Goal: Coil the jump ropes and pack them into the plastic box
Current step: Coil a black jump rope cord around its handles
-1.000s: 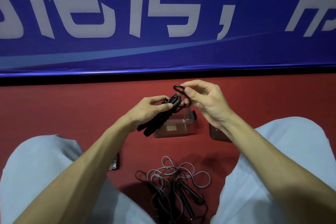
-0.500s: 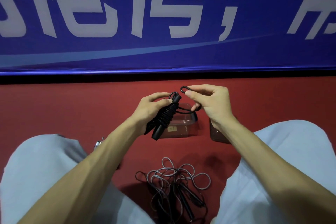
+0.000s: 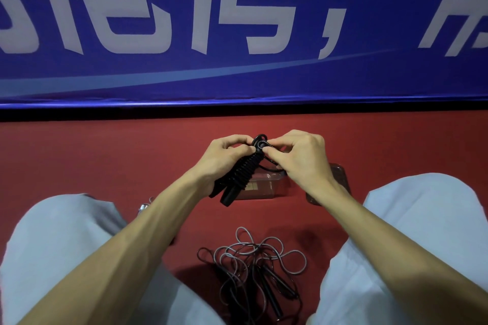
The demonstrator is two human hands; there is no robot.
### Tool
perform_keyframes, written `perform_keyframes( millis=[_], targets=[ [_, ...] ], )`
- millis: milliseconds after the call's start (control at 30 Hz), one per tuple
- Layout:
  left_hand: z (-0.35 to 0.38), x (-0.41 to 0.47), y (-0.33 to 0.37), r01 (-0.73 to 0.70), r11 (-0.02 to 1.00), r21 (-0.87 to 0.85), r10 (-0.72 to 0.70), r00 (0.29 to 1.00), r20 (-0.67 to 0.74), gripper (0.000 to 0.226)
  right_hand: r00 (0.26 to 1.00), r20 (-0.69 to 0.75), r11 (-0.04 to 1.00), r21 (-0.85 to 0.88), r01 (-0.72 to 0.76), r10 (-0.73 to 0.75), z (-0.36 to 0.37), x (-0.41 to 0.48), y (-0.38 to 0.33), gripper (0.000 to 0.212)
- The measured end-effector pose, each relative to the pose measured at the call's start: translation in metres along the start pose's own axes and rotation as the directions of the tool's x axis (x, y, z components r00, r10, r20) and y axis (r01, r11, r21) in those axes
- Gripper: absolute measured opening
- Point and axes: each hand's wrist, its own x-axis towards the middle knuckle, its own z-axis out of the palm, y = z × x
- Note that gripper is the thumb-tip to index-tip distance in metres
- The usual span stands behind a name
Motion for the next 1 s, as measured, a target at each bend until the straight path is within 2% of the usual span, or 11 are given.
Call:
perform_keyframes(
  millis=[267, 433, 600, 767, 900, 1000],
  targets=[
    [0.003, -0.003, 0.0, -0.163, 0.977, 0.138, 0.163, 0.987, 0.014, 0.004, 0.988, -0.084, 0.986, -0.114, 0.119, -0.129, 0.0, 0.0, -0.003, 0.007],
    [0.006, -0.002, -0.001, -0.234, 0.95, 0.205, 0.244, 0.969, -0.027, 0.008, 0.988, -0.129, 0.994, -0.068, 0.081, -0.089, 0.004, -0.002, 0.001, 0.01],
    [0.005, 0.004, -0.009, -0.202, 0.925, 0.322, 0.252, 0.96, -0.121, 0.038, 0.991, -0.13, 1.0, 0.028, -0.009, 0.013, 0.007, -0.003, 0.005, 0.011],
    [0.004, 0.003, -0.012, -0.163, 0.907, 0.389, 0.232, 0.963, -0.139, 0.029, 0.993, -0.12, 0.999, 0.044, -0.017, 0.023, 0.012, -0.004, 0.007, 0.012],
    [0.007, 0.004, -0.017, -0.133, 0.905, 0.403, 0.222, 0.958, -0.181, 0.034, 0.993, -0.113, 0.997, 0.071, -0.03, 0.038, 0.013, -0.003, 0.007, 0.011],
    [0.008, 0.003, -0.017, -0.165, 0.913, 0.372, 0.24, 0.957, -0.165, 0.043, 0.994, -0.101, 0.997, 0.075, -0.032, 0.039, 0.012, -0.003, 0.008, 0.011]
  ],
)
